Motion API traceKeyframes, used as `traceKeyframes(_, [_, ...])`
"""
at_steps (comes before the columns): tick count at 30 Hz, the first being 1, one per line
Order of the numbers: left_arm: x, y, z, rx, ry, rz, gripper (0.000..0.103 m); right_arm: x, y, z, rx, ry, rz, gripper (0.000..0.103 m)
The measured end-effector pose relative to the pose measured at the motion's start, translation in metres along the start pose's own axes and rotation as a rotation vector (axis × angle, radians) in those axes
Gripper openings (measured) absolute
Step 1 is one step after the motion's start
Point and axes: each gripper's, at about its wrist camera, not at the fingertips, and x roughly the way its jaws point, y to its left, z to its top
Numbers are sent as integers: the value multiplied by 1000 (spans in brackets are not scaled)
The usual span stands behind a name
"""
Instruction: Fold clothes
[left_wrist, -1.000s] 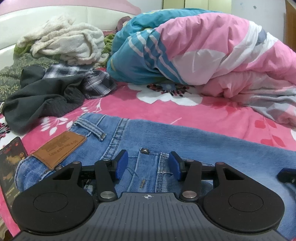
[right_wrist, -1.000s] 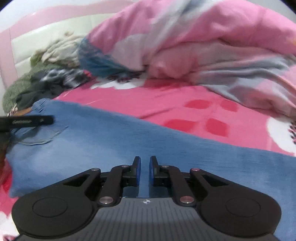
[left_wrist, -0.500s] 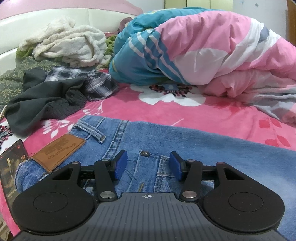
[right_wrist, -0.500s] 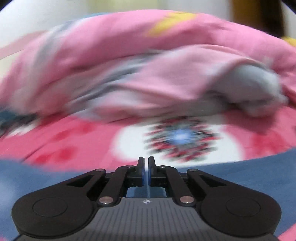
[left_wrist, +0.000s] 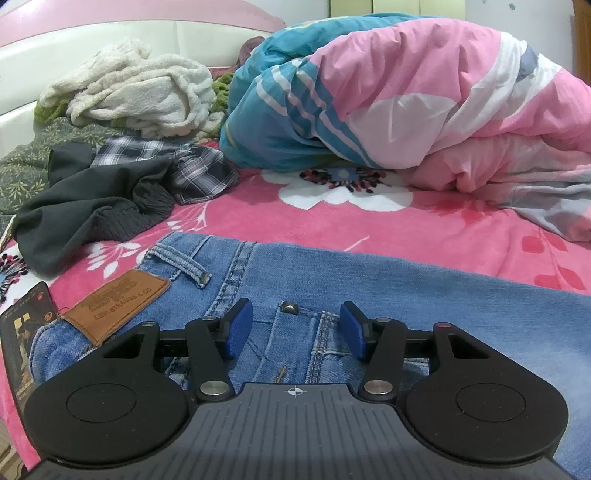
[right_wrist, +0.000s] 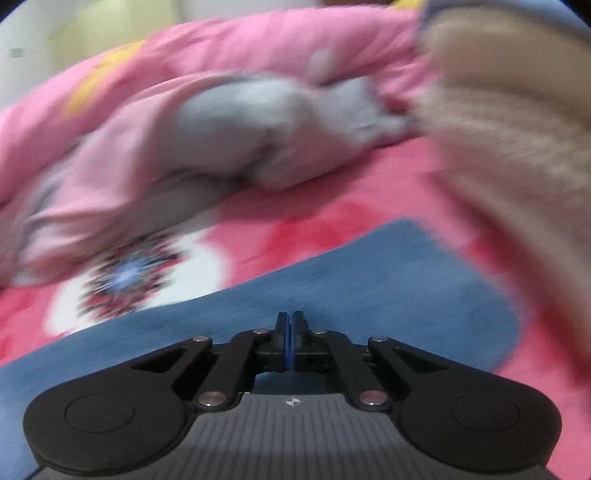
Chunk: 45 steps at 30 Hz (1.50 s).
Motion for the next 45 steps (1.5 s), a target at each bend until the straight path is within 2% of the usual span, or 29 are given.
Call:
traceKeyframes(2, [0, 0, 0, 2, -1, 2, 53, -6, 14, -1, -32, -6, 50, 1])
traceKeyframes(7, [0, -4, -1, 16, -8, 21, 54, -10, 94, -21, -270, 50, 347, 2])
traceKeyframes(8, [0, -4, -1, 21, -10, 22, 54, -6, 100, -23, -315, 55, 345, 2])
traceKeyframes(10, [0, -4, -2, 29, -13, 23, 54, 10, 88, -16, -312, 58, 285, 1])
traceKeyframes(11, [0, -4, -2, 30, -14, 22, 55, 18, 72, -7, -257, 53, 279, 0])
traceKeyframes(13, [0, -3, -2, 28, -14, 18, 55, 33, 26, 13, -112, 33, 204, 0])
traceKeyframes(17, [0, -4, -2, 32, -16, 22, 55, 52, -47, 41, 117, -25, -8, 0])
traceKeyframes(18, [0, -4, -2, 32, -16, 23, 55, 50, -58, 45, 178, -39, -22, 0])
traceKeyframes(20, [0, -5, -2, 33, -17, 27, 56, 42, -58, 48, 215, -74, -56, 1])
traceKeyframes(22, [1, -6, -2, 35, -18, 33, 56, 25, -41, 43, 141, -115, -41, 2])
traceKeyframes(26, [1, -7, -2, 39, -20, 42, 56, -5, -7, 16, -15, -72, 205, 3])
traceKeyframes(27, [1, -7, -2, 38, -20, 43, 56, -7, -5, 9, -59, -53, 225, 3])
traceKeyframes(29, [1, -7, -2, 38, -20, 44, 56, 1, -13, 1, -152, -25, 96, 5])
traceKeyframes(30, [1, -7, -2, 36, -20, 42, 56, 10, -30, 2, -155, -14, -25, 3])
traceKeyframes(32, [1, -6, -2, 31, -20, 37, 56, 9, -69, 16, 17, -39, -61, 0])
traceKeyframes(33, [1, -5, -2, 28, -19, 34, 56, 4, -77, 22, 84, -51, -111, 1])
traceKeyframes(35, [1, -5, -2, 24, -18, 32, 56, -8, -70, 27, 37, -89, -197, 2])
traceKeyframes(37, [1, -6, -1, 22, -15, 38, 56, -20, -43, 19, -86, -97, -158, 2])
traceKeyframes(38, [0, -6, -1, 22, -17, 40, 56, -25, -28, 14, -137, -96, -110, 3])
traceKeyframes(40, [-3, -6, 0, 14, -24, 42, 56, -41, 0, -2, -203, -91, 54, 4])
traceKeyframes(41, [-5, -5, 1, 5, -30, 42, 56, -47, 11, -11, -236, -88, 122, 8])
traceKeyframes(43, [-17, -5, 3, -16, -83, 27, 56, -58, 33, -30, -302, -80, 251, 13])
traceKeyframes(44, [-25, -6, 5, -22, -113, 8, 56, -57, 42, -38, -342, -61, 263, 15])
traceKeyframes(45, [-34, -7, 6, -27, -143, -14, 56, -56, 41, -46, -385, -36, 219, 16])
